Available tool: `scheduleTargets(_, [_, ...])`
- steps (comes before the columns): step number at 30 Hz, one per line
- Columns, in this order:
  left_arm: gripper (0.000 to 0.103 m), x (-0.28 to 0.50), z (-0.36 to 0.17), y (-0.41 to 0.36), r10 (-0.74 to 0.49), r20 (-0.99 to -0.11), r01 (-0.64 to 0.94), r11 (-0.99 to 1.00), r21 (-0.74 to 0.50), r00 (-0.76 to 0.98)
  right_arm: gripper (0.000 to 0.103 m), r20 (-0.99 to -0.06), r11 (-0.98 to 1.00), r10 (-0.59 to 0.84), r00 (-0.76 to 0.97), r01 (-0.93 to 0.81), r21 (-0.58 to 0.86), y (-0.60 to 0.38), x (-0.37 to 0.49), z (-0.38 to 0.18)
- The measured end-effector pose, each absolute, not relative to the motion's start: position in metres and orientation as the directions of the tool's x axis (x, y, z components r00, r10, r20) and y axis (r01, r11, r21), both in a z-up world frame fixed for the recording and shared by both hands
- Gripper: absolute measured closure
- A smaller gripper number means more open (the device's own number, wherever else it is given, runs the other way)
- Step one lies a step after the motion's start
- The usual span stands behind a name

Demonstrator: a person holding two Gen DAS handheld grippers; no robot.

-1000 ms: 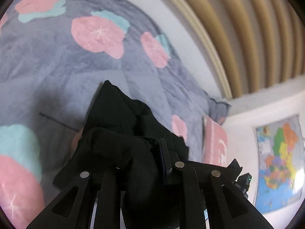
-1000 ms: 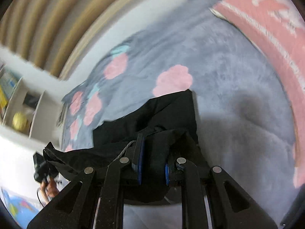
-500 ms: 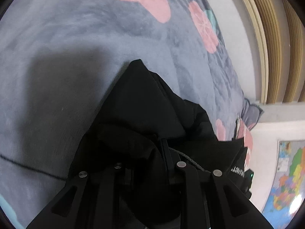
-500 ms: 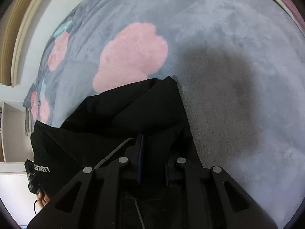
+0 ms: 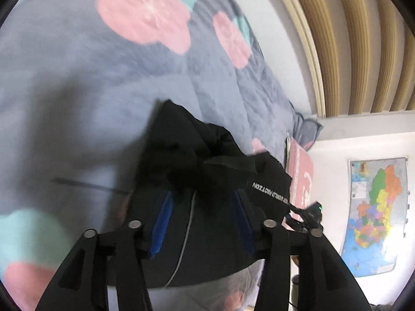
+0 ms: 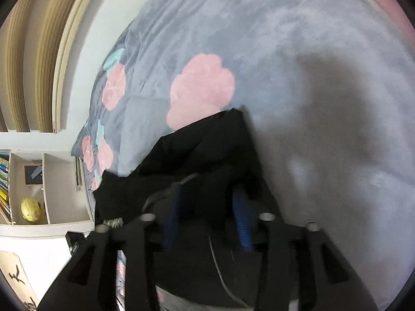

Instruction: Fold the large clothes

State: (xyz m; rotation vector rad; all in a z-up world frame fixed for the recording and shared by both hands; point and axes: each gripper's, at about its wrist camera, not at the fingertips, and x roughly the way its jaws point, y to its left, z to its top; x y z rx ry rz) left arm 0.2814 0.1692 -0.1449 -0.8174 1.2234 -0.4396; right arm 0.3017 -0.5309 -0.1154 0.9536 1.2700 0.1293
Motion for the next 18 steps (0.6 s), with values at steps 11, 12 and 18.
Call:
scheduleTargets(11, [0.044, 0.31, -0.144, 0.113, -0.417, -0.836, 0.035, 0.9, -0.434, 0.357, 0.026, -0.827, 0.844, 0.411, 0.384, 0.183, 0.504, -0.503, 0.304, -0.082])
scheduleTargets(12, [0.044, 0.317, -0.147, 0.112, -0.423, -0.831, 0.032, 0.896, -0.443, 0.361, 0.026, -0.839, 0.871, 0.389, 0.38, 0.145, 0.47, -0.498, 0.311, -0.084])
scheduleTargets(18, [0.044, 0.358, -0.17, 0.11, -0.484, -0.804, 0.03, 0.862, -0.506, 0.345, 0.026, -0.868, 0.921, 0.343, 0.358, 0.053, 0.386, -0.488, 0.346, -0.116])
